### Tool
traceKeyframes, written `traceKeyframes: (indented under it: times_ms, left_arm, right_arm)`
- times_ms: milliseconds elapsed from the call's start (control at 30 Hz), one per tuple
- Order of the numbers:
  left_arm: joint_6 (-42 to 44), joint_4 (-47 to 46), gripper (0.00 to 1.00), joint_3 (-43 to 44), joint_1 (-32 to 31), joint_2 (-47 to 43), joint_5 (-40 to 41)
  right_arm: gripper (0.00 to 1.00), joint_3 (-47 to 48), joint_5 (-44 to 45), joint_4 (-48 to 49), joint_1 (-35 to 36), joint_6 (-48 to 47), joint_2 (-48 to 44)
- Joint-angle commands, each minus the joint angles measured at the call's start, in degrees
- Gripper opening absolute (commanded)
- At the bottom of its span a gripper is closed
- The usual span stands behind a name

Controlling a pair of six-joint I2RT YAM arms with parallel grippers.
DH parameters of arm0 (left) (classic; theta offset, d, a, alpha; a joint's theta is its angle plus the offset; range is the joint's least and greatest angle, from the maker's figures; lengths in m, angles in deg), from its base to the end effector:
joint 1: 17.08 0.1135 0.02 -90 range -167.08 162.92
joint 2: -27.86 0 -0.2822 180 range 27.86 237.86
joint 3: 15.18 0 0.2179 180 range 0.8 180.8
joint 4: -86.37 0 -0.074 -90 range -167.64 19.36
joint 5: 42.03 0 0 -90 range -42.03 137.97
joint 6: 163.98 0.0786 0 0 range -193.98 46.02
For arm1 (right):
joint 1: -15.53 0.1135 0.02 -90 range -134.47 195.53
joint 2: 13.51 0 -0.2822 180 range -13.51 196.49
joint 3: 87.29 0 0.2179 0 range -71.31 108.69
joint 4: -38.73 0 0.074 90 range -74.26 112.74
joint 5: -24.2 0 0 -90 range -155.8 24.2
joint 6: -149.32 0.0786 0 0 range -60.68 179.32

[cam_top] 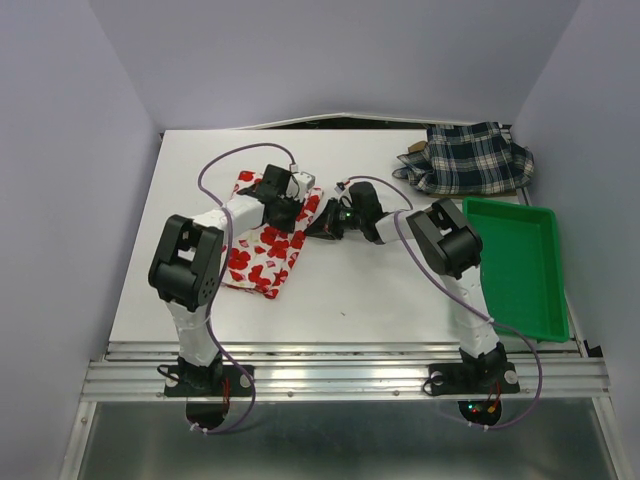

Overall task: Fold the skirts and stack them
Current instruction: Fold the skirt

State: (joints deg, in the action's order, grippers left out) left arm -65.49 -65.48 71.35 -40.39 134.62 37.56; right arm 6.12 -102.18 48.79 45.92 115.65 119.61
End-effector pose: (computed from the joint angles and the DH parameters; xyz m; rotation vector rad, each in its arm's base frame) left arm 0.3675 -0.1738 0.1953 0.7445 2.3074 -0.3377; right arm 0.4076 0.2931 0.1124 0.0897 2.3847 1.4957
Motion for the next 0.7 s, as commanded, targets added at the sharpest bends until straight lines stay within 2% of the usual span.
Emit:
traceKeyframes:
  times_ms: [0,300,667]
  left_arm:
    - [1.18,0.84,0.00,0.12,-0.68,-5.77,-2.33]
    - [1.97,2.60,0.00,-0.50,-1.56,-6.22,-3.56]
    - [0.30,3.39,0.00,1.26,-1.83,-0.95,-6.37]
  right_arm:
    - [0.01,-0.61,3.60,-4.77,0.63,-2.11,3.37]
    - [0.01,-0.44,3.60,-4.77,0.63,-1.76,3.55]
    - [0.01,-1.23,3.95,-4.77,0.63,-1.84,2.85]
